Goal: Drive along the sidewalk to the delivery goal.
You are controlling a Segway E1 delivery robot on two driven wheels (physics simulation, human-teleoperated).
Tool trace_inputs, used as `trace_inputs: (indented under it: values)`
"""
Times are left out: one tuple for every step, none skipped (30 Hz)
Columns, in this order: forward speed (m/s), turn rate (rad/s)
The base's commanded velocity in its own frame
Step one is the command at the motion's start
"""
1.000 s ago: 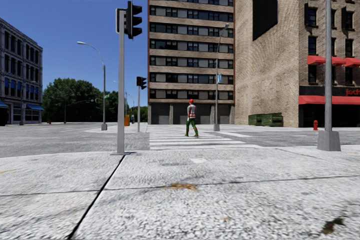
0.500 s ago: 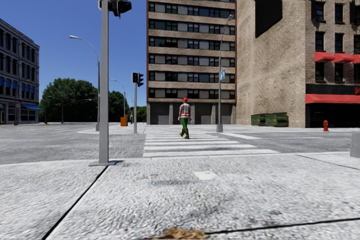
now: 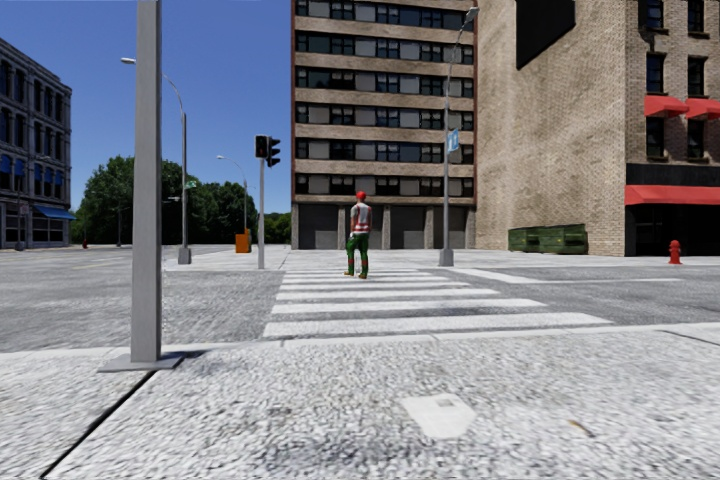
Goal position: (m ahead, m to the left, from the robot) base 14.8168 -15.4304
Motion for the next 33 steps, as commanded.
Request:
trace_inputs:
  values:
    - [2.0,0.0]
    - [2.0,0.0]
    - [2.0,0.0]
    - [2.0,0.0]
    - [2.0,0.0]
    - [2.0,0.0]
    - [2.0,0.0]
    - [2.0,0.0]
    - [2.0,0.0]
    - [2.0,0.0]
    - [2.0,0.0]
    - [2.0,0.0]
    - [2.0,0.0]
    - [2.0,0.0]
    - [2.0,0.0]
    - [2.0,0.0]
    - [2.0,0.0]
    - [2.0,0.0]
    - [2.0,0.0]
    - [2.0,0.0]
    - [2.0,0.0]
    - [2.0,0.0]
    - [2.0,0.0]
    - [2.0,0.0]
    - [2.0,0.0]
    - [2.0,0.0]
    - [2.0,0.0]
    - [2.0,0.03]
    - [2.0,0.1]
    - [2.0,0.19]
    - [2.0,0.19]
    - [2.0,0.23]
    - [2.0,0.24]
